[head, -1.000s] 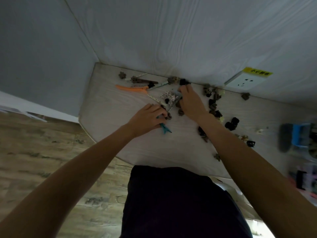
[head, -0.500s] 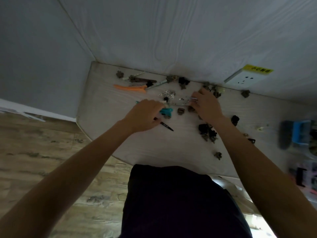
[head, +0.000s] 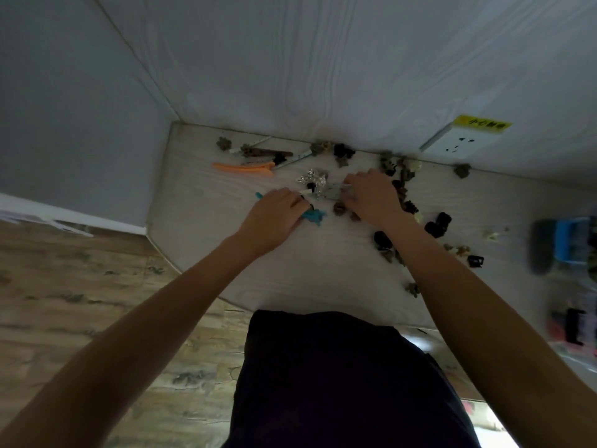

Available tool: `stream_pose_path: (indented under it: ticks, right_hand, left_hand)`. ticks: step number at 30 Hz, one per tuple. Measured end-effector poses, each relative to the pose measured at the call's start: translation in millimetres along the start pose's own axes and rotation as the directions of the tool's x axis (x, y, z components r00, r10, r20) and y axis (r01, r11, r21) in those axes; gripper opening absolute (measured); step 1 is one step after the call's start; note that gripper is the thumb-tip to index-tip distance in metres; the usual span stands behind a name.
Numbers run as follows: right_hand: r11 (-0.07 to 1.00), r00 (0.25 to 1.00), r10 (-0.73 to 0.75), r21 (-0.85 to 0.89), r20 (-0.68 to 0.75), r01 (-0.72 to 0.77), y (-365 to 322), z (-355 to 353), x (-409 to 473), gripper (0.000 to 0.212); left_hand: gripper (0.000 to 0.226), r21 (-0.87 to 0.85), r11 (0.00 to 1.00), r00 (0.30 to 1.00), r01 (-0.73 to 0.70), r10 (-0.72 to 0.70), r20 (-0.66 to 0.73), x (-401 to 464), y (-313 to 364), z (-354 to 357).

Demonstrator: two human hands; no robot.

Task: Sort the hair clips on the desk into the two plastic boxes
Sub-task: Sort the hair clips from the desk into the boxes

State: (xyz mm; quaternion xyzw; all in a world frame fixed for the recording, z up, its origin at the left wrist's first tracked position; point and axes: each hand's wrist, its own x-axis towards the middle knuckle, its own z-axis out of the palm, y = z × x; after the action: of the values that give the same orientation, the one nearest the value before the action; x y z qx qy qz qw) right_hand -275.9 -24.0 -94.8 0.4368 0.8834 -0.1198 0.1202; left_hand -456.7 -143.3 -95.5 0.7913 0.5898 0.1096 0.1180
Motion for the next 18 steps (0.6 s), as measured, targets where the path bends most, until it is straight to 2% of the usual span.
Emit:
stream_pose_path:
  ticks: [3,5,8,10,14,16,18]
  right_hand:
    - [1.0,0.997,0.0,-0.022,0.072,0.002,2.3,2.2,1.8,0.032]
    - [1.0,0.996,-0.009,0.001,0.084,0.008,3.2,4.4,-0.2,0.032]
    - [0.999,0.998,-0.009,0.036,0.059,0.007,7.7,6.1,-9.5,0.031]
    - [0.997,1.0,-0.006,0.079,0.025,0.004,12.8,6.4,-18.6,0.031]
    - [0.918,0.988,0.149,0.367,0.028,-0.149,13.0,-12.0,-24.9,0.02]
    - [0.899,0.992,0.123,0.424,-0.006,-0.109,3.8,-26.1,-18.2,0.017]
    - [0.921,0.997,0.035,0.389,-0.062,-0.008,-11.5,-40.1,-4.9,0.025]
  left_hand:
    - [0.028,-0.061,0.963,0.964,0.264,-0.263,0.023,11.2,-16.3,-13.8]
    - [0.032,-0.042,0.925,0.92,0.377,-0.37,0.127,20.2,-27.9,-12.6]
    - [0.04,-0.03,0.915,0.884,0.403,-0.38,0.271,27.9,-30.9,-6.3]
    - [0.04,-0.047,0.914,0.889,0.402,-0.377,0.261,28.8,-29.9,-3.3]
    - [0.033,-0.064,0.917,0.896,0.394,-0.367,0.249,24.9,-30.4,0.3]
    - [0.031,-0.093,0.912,0.9,0.4,-0.372,0.23,19.3,-30.1,1.7]
    - [0.032,-0.131,0.904,0.908,0.406,-0.383,0.167,10.6,-33.6,-1.8]
